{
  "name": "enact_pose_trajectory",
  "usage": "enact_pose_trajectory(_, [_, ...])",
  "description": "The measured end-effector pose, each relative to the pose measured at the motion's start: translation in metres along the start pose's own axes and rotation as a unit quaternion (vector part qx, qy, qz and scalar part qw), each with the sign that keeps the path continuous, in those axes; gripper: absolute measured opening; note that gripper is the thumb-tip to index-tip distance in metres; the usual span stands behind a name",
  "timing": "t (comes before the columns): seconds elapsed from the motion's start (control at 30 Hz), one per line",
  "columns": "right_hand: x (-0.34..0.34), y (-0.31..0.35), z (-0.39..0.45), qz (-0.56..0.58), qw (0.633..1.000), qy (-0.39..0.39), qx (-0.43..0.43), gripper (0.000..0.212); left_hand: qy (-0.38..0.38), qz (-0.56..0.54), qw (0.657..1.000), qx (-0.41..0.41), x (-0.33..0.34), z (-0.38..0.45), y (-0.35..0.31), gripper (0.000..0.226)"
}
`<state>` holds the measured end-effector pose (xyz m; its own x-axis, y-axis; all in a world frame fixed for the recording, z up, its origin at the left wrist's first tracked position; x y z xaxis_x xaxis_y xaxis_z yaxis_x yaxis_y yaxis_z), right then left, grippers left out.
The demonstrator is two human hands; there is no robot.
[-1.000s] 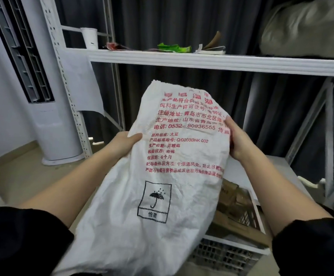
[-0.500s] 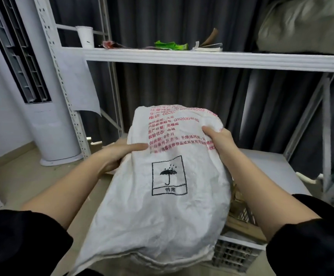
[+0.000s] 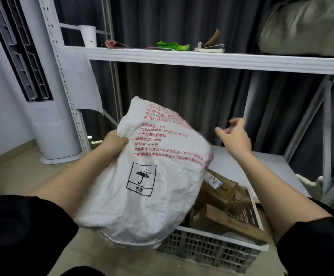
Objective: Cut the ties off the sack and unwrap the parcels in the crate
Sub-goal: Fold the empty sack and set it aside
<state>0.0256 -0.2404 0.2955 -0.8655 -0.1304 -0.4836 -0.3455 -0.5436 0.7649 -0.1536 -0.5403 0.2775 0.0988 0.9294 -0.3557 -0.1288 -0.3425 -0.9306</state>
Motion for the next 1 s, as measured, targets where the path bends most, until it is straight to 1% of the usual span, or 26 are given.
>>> enact_pose_trajectory(0.03, [0.005,0.011,-0.002,0.015,0.996,0.062,-0.062,0.061,-0.023,0.033,0.999,0.035,0.003,-0.001,-0.004,0.023])
enact_pose_trajectory(0.07, [0.012,0.023,-0.005,0.023,0.983,0.131,-0.126,0.073,-0.029,0.072,0.994,0.082,0.009,-0.004,-0.009,0.026])
enact_pose_trajectory(0.1, [0.019,0.036,-0.013,0.003,0.962,0.194,-0.194,0.082,-0.029,0.119,0.983,0.134,0.015,-0.009,-0.015,0.03])
enact_pose_trajectory(0.13, [0.025,0.049,-0.022,-0.036,0.937,0.234,-0.258,0.089,-0.033,0.166,0.968,0.184,0.021,-0.014,-0.02,0.032])
enact_pose_trajectory(0.17, [0.031,0.057,-0.03,-0.069,0.915,0.254,-0.306,0.094,-0.041,0.201,0.952,0.226,0.024,-0.02,-0.026,0.029])
enact_pose_trajectory(0.2, [0.036,0.063,-0.037,-0.082,0.903,0.26,-0.333,0.1,-0.049,0.22,0.938,0.264,0.027,-0.026,-0.033,0.025])
enact_pose_trajectory(0.23, [0.04,0.067,-0.043,-0.075,0.899,0.261,-0.342,0.106,-0.047,0.224,0.928,0.293,0.027,-0.03,-0.038,0.022])
enact_pose_trajectory(0.3, [0.046,0.068,-0.051,-0.041,0.907,0.254,-0.332,0.119,-0.034,0.192,0.914,0.356,0.024,-0.038,-0.05,0.023])
enact_pose_trajectory(0.37, [0.05,0.065,-0.058,-0.018,0.916,0.252,-0.312,0.126,-0.015,0.157,0.903,0.4,0.018,-0.046,-0.064,0.029])
enact_pose_trajectory(0.47, [0.052,0.063,-0.063,0.053,0.924,0.287,-0.247,0.122,0.015,0.129,0.891,0.435,0.012,-0.059,-0.079,0.035])
enact_pose_trajectory(0.53, [0.047,0.066,-0.064,0.124,0.916,0.333,-0.186,0.113,0.012,0.11,0.89,0.443,0.012,-0.067,-0.086,0.037])
enact_pose_trajectory(0.57, [0.044,0.069,-0.066,0.157,0.905,0.361,-0.163,0.105,0.005,0.098,0.888,0.45,0.014,-0.07,-0.089,0.038])
enact_pose_trajectory(0.63, [0.04,0.077,-0.074,0.217,0.874,0.409,-0.149,0.083,-0.006,0.069,0.876,0.477,0.02,-0.076,-0.094,0.034])
enact_pose_trajectory(0.7, [0.036,0.081,-0.082,0.239,0.858,0.433,-0.137,0.076,-0.03,0.047,0.854,0.518,0.023,-0.081,-0.099,0.025])
enact_pose_trajectory(0.73, [0.033,0.081,-0.085,0.23,0.857,0.443,-0.124,0.073,-0.047,0.052,0.839,0.54,0.022,-0.083,-0.101,0.021])
enact_pose_trajectory(0.77, [0.031,0.08,-0.087,0.217,0.859,0.451,-0.109,0.064,-0.064,0.067,0.82,0.564,0.02,-0.084,-0.101,0.018])
enact_pose_trajectory(0.8, [0.031,0.077,-0.087,0.205,0.868,0.444,-0.091,0.054,-0.079,0.094,0.795,0.595,0.02,-0.084,-0.102,0.016])
enact_pose_trajectory(0.83, [0.031,0.075,-0.086,0.204,0.881,0.42,-0.069,0.044,-0.093,0.132,0.768,0.62,0.021,-0.082,-0.102,0.014])
enact_pose_trajectory(0.87, [0.034,0.07,-0.083,0.205,0.899,0.384,-0.046,0.038,-0.104,0.183,0.752,0.625,0.025,-0.077,-0.103,0.012])
enact_pose_trajectory(0.9, [0.037,0.065,-0.078,0.206,0.916,0.343,-0.021,0.036,-0.109,0.238,0.759,0.597,0.028,-0.071,-0.102,0.009])
enact_pose_trajectory(0.93, [0.039,0.06,-0.073,0.2,0.932,0.302,-0.001,0.036,-0.107,0.286,0.787,0.537,0.031,-0.063,-0.1,0.015])
enact_pose_trajectory(0.97, [0.041,0.055,-0.067,0.183,0.948,0.261,0.014,0.037,-0.103,0.322,0.823,0.456,0.031,-0.056,-0.096,0.031])
enact_pose_trajectory(1.0, [0.042,0.049,-0.061,0.162,0.961,0.224,0.025,0.039,-0.102,0.343,0.85,0.387,0.031,-0.05,-0.09,0.047])
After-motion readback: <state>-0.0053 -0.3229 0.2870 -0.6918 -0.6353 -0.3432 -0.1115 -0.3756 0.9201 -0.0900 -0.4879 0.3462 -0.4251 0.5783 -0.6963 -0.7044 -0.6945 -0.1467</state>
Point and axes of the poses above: each hand's wrist, its own z-axis towards the middle knuckle, its own x-axis out of the palm, y = z × x, the point moved 3 cm from there along z, towards the middle knuckle, and after that the axes turned 12 degrees about -y, right-handed, at the moved point
